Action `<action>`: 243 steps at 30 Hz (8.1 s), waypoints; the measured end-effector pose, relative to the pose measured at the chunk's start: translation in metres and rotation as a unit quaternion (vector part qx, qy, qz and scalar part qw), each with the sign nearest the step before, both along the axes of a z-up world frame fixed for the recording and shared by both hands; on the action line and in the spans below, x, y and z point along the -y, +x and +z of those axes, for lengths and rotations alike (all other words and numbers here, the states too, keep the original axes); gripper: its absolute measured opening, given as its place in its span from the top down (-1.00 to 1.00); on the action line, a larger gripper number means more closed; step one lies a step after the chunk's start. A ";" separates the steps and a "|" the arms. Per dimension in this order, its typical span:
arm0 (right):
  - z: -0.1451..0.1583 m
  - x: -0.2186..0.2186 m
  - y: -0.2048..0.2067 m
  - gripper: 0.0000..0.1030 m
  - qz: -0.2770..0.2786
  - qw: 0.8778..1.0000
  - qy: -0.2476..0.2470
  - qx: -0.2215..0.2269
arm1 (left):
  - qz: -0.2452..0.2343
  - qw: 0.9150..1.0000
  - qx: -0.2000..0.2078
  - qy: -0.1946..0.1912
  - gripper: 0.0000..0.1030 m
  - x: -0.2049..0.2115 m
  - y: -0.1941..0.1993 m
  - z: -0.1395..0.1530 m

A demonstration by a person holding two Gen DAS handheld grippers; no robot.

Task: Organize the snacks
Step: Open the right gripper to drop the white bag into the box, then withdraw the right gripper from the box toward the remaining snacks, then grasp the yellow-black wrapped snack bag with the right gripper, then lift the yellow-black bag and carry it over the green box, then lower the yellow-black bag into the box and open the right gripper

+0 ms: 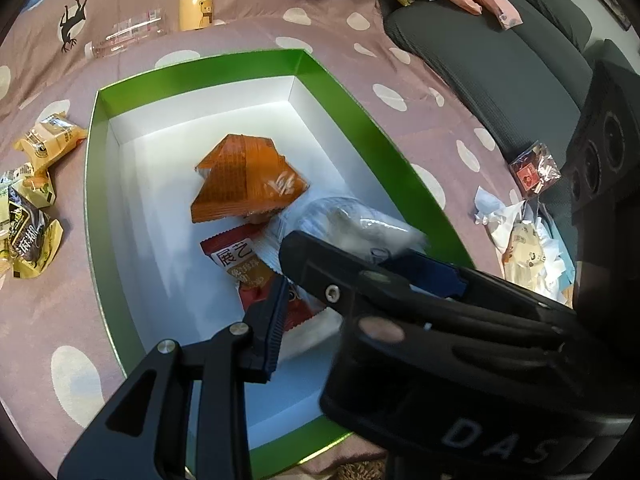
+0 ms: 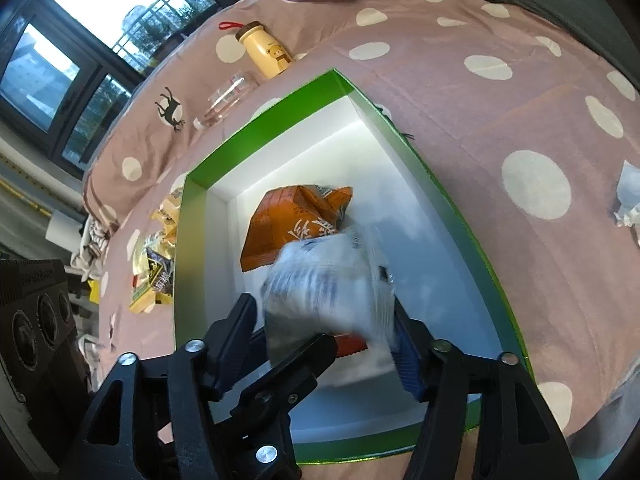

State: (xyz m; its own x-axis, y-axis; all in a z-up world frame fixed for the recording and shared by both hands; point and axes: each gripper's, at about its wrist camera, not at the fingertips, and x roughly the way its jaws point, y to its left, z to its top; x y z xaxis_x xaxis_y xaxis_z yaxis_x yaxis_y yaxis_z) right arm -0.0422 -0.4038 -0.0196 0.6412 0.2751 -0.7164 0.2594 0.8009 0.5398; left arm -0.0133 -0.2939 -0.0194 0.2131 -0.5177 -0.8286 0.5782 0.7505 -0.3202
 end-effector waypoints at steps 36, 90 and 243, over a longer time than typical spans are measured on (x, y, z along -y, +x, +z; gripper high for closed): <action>0.096 -0.085 -0.021 -0.76 0.037 0.990 -0.080 0.106 | 0.152 0.983 0.074 -0.076 -0.47 -0.174 -0.002 0.077; 0.007 -0.221 0.152 0.16 0.199 0.972 -0.117 -0.034 | 0.323 0.945 0.015 -0.052 -0.55 -0.330 0.003 0.000; 0.011 -0.004 0.088 0.02 0.061 0.987 0.110 0.097 | 0.081 0.993 0.085 0.015 -0.03 -0.038 0.074 0.017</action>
State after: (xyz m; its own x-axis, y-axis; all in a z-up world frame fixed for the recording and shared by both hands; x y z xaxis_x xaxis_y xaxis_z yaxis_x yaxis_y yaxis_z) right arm 0.0462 -0.3998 -0.0083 0.7127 0.4933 -0.4987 0.0438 0.6783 0.7335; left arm 0.0612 -0.2560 -0.0024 0.4296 -0.4414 -0.7878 0.4938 0.8452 -0.2043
